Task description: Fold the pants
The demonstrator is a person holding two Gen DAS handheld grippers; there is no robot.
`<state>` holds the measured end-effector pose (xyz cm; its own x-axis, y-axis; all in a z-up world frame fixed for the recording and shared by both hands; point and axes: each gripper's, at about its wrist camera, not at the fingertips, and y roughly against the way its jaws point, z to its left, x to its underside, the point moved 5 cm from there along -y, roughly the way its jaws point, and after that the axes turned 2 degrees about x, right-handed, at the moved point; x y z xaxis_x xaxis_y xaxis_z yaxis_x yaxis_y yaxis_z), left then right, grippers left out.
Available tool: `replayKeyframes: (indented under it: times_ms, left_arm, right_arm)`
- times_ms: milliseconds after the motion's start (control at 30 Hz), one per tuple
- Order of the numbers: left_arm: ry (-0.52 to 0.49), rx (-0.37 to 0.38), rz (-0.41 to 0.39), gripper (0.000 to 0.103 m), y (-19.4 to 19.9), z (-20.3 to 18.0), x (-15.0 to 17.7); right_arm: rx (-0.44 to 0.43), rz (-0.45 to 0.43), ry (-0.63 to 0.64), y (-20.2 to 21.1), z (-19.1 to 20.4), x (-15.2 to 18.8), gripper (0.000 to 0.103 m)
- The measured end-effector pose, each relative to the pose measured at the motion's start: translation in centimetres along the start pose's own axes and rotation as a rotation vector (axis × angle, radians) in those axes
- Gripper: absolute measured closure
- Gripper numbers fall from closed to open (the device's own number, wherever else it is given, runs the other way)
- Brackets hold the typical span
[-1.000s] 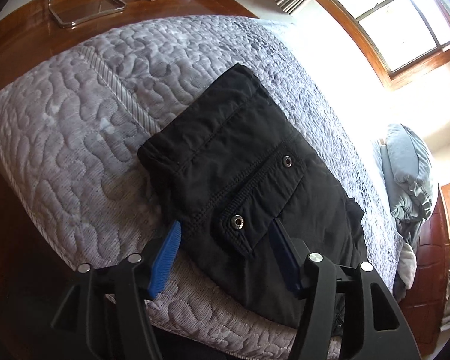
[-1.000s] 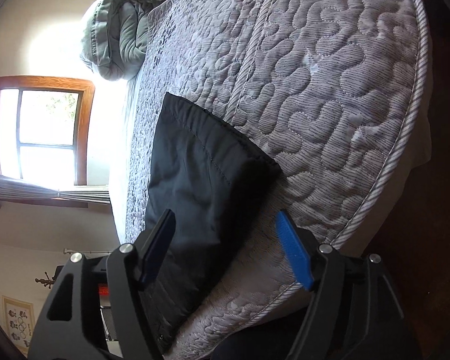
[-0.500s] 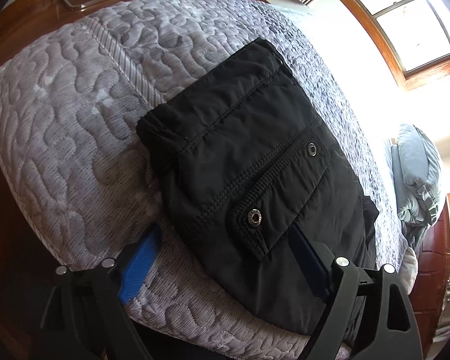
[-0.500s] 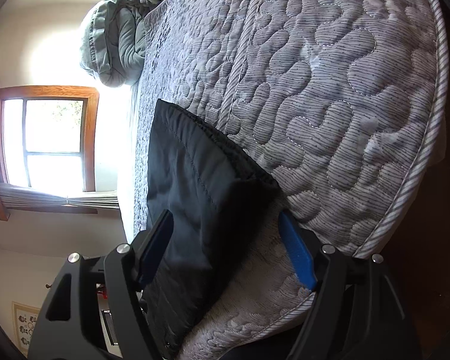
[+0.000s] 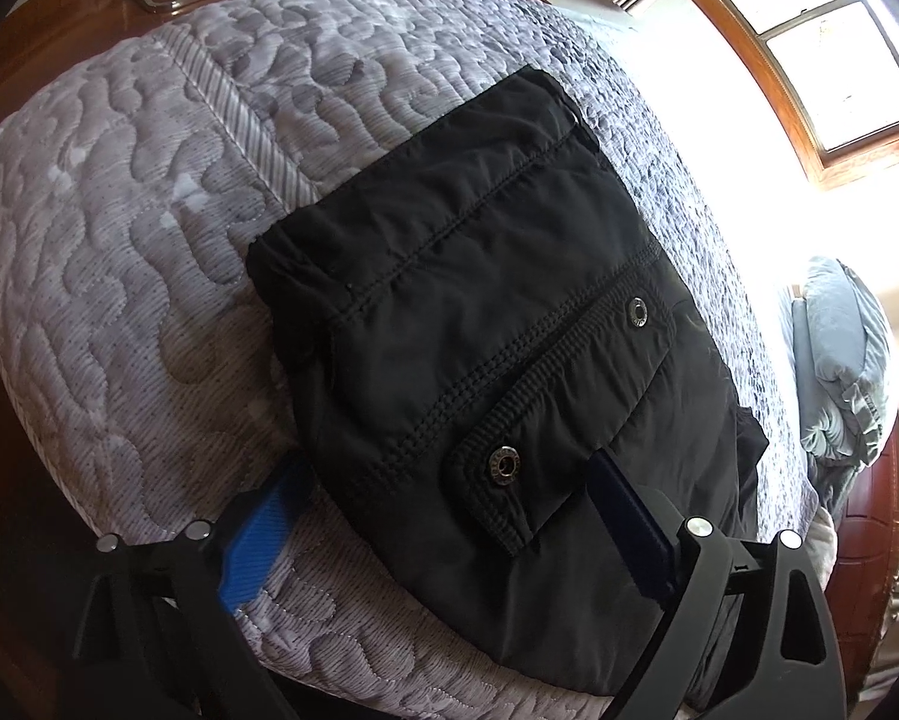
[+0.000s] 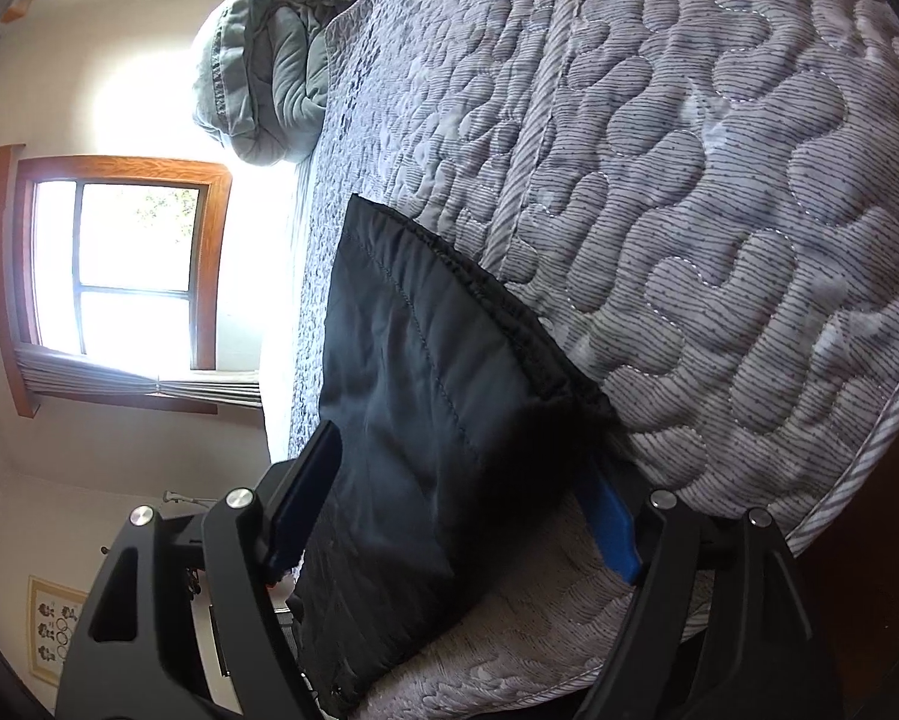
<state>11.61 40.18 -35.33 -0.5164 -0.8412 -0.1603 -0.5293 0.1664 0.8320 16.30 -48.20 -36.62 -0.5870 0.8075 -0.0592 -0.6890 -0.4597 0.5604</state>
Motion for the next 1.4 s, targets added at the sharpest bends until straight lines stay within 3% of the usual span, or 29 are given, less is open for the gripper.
replayKeyframes:
  times_ms: [133, 333, 433, 500, 567, 667, 1033, 1400]
  left_arm:
    - [-0.003, -0.006, -0.007, 0.008, -0.3, -0.3, 0.1]
    - [-0.008, -0.021, -0.006, 0.006, -0.7, -0.7, 0.3]
    - [-0.007, -0.022, -0.006, 0.006, -0.9, -0.9, 0.2]
    - [-0.005, -0.022, -0.008, 0.006, -1.0, -0.9, 0.2]
    - [-0.003, -0.022, -0.009, 0.006, -1.1, -1.0, 0.2]
    - [0.002, -0.019, -0.014, 0.005, -1.2, -1.0, 0.2]
    - [0.022, 0.038, -0.051, 0.005, -0.4, 0.4, 0.4]
    - [-0.01, 0.098, -0.241, 0.005, 1.5, 1.3, 2.6]
  right_arm:
    - [-0.004, 0.0, -0.012, -0.2, -0.6, 0.0, 0.034]
    - [-0.037, 0.001, 0.007, -0.1, -0.3, -0.2, 0.033]
    - [-0.027, -0.004, 0.017, -0.2, -0.7, -0.1, 0.038]
    - [-0.008, -0.005, 0.029, -0.1, -0.7, -0.1, 0.049]
    - [0.009, -0.002, 0.033, -0.1, -0.9, 0.0, 0.076]
    - [0.027, -0.007, 0.055, 0.2, -0.2, 0.0, 0.082]
    - [0.105, -0.044, 0.212, 1.8, 6.6, 0.5, 0.086]
    - [0.188, -0.074, 0.401, 2.6, 14.2, 2.2, 0.087]
